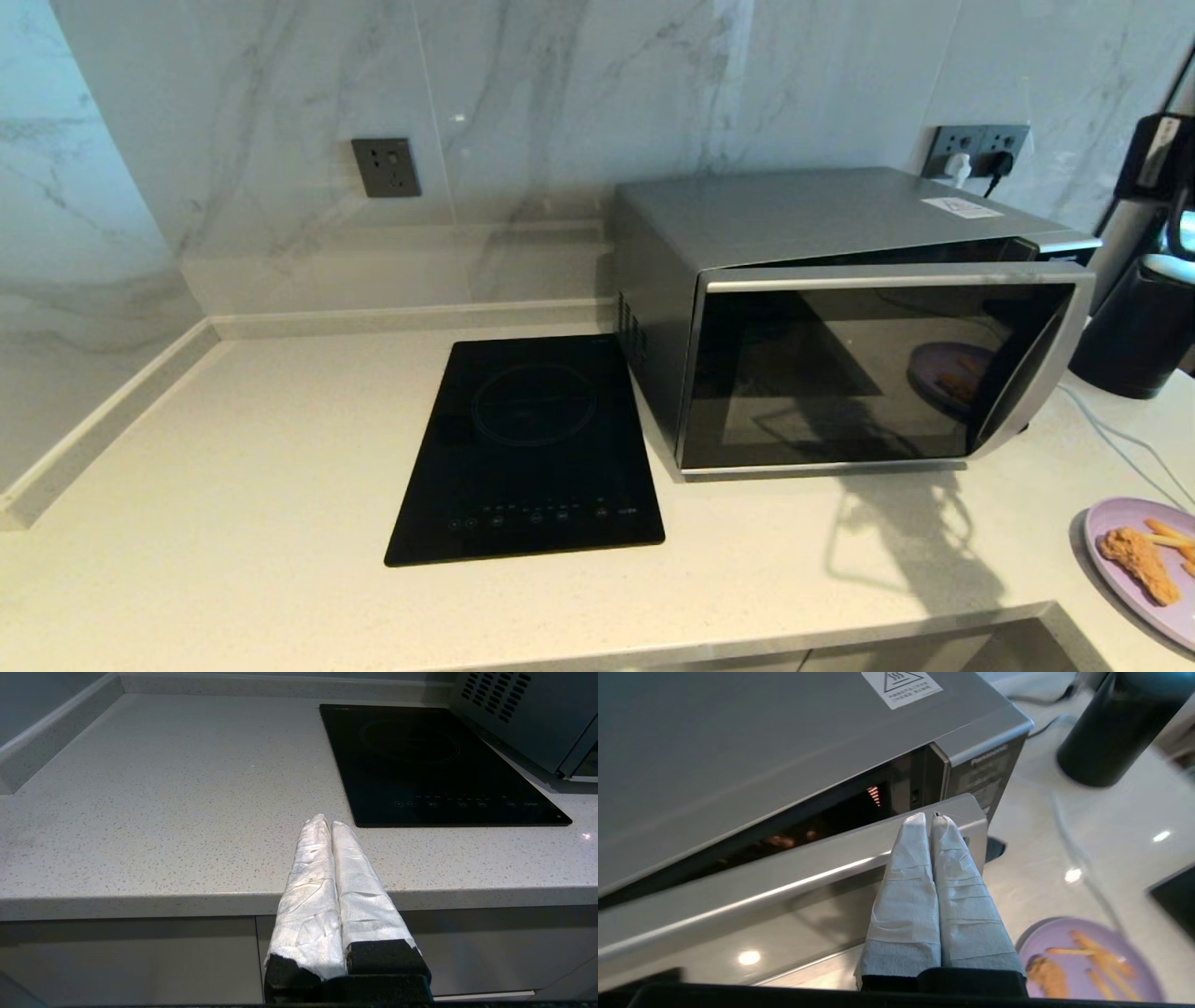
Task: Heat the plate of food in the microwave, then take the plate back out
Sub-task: Open the microwave oven
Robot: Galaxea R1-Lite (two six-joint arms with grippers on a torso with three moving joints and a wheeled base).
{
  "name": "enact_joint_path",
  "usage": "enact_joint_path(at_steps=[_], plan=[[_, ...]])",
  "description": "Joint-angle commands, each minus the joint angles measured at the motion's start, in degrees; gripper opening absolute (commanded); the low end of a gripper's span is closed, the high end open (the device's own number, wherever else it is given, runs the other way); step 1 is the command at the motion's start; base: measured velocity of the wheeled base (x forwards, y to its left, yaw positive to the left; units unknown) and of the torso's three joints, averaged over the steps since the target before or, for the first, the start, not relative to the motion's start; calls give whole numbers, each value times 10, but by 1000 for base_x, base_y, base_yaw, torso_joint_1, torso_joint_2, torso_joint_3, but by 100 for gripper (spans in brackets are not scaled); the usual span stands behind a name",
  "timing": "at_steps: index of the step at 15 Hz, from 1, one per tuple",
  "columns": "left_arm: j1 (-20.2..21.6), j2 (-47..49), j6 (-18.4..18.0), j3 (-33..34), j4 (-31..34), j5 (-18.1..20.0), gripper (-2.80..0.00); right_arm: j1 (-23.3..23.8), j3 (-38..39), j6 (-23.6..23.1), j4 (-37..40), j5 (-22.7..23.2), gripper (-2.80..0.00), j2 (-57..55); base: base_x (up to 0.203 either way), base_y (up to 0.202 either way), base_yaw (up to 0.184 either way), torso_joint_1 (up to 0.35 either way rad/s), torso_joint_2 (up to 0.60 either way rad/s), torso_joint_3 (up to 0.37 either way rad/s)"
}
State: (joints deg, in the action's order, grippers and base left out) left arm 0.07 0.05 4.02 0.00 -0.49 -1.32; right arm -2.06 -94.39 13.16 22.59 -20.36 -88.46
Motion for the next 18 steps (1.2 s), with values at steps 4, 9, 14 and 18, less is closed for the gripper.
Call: enact_joint_path(at_steps=[4, 9, 14, 18], plan=[[0, 0, 0, 0, 0, 0, -280, 93, -88, 110, 79, 172, -280, -50, 0, 0, 0, 0, 0, 0], [0, 0, 0, 0, 0, 0, -280, 101, -126, 141, 78, 240, -280, -83, 0, 0, 0, 0, 0, 0], [0, 0, 0, 0, 0, 0, -280, 101, -155, 120, 78, 226, -280, -157, 0, 0, 0, 0, 0, 0], [0, 0, 0, 0, 0, 0, -280, 101, -174, 108, 78, 207, -280, -196, 0, 0, 0, 0, 0, 0]])
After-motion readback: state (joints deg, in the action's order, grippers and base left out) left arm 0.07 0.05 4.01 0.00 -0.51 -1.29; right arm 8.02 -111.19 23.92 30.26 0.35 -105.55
